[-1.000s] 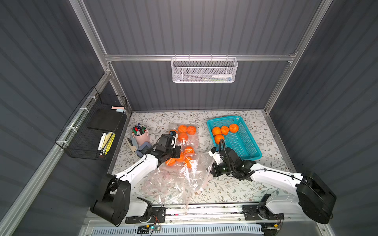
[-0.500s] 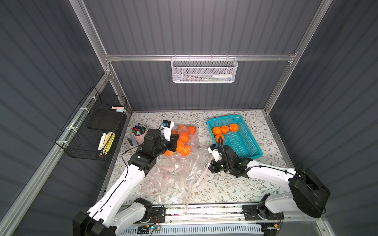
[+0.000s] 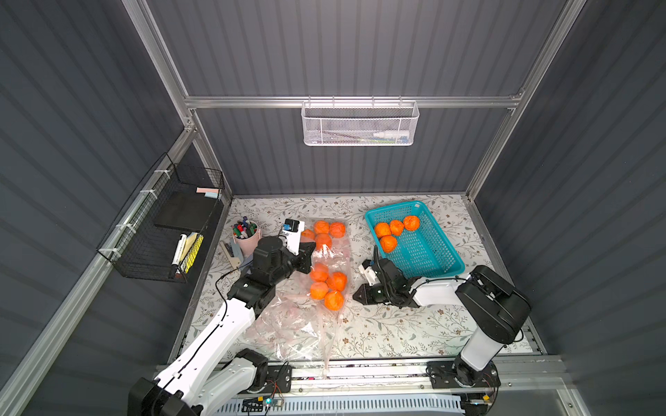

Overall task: Open the zip-top bag and take out the orange
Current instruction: Adjust the zipper food storage bag at the center of the board.

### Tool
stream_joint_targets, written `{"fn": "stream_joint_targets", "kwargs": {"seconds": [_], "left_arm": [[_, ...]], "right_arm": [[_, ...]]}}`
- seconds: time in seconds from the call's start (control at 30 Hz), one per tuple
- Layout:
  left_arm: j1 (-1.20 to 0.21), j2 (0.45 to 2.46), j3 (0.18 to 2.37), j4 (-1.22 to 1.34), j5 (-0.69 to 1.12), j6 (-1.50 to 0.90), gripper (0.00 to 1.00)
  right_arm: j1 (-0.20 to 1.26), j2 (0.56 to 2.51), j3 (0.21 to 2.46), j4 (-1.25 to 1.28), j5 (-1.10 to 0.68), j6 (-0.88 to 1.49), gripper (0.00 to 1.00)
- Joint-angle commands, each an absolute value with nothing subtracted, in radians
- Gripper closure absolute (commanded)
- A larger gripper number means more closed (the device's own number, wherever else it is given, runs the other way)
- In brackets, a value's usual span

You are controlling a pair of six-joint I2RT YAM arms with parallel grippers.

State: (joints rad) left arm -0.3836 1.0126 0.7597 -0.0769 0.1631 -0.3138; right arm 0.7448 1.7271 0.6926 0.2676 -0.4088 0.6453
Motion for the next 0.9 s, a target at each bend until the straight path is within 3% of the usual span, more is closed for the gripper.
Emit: {"fn": "stream_joint_targets", "kwargs": {"seconds": [0.0,0.33,0.4,0.5,0.57,0.63,0.7,0.8,0.87], "left_arm": [[-0.388,1.092,0.745,-0.210,-0.048,-0.382,1.00],[-0.387,1.324,0.842,-0.434,-0.401,-0.422,0.99],[-0.386,1.339,0.884,-0.465,-0.364,-0.421,0.62],[-0.386,1.307,0.963,-0.528,-0.330,-0.434,0.35],[-0.387,1.257,1.008,-0.558,-0.330,-0.446,0.24],[-0.388,1.208,1.034,-0.574,-0.252,-0.439,0.24],[-0.388,1.166,1.016,-0.546,-0.148,-0.394,0.31],[-0.390,1.161,0.923,-0.473,0.085,-0.443,0.45],[-0.393,1.168,0.831,-0.418,0.102,-0.477,0.57]], "right_arm": [[0.753,1.749,0.719,0.334,-0.488,0.676,0.83],[0.759,1.653,0.731,0.258,-0.449,0.622,0.78],[0.758,1.632,0.744,0.217,-0.440,0.598,0.78],[0.758,1.610,0.746,0.193,-0.438,0.580,0.78],[0.759,1.599,0.743,0.183,-0.432,0.571,0.78],[0.758,1.592,0.742,0.178,-0.427,0.567,0.78],[0.758,1.587,0.744,0.173,-0.425,0.563,0.78],[0.756,1.585,0.750,0.169,-0.425,0.559,0.77],[0.756,1.583,0.757,0.162,-0.425,0.555,0.77]]}}
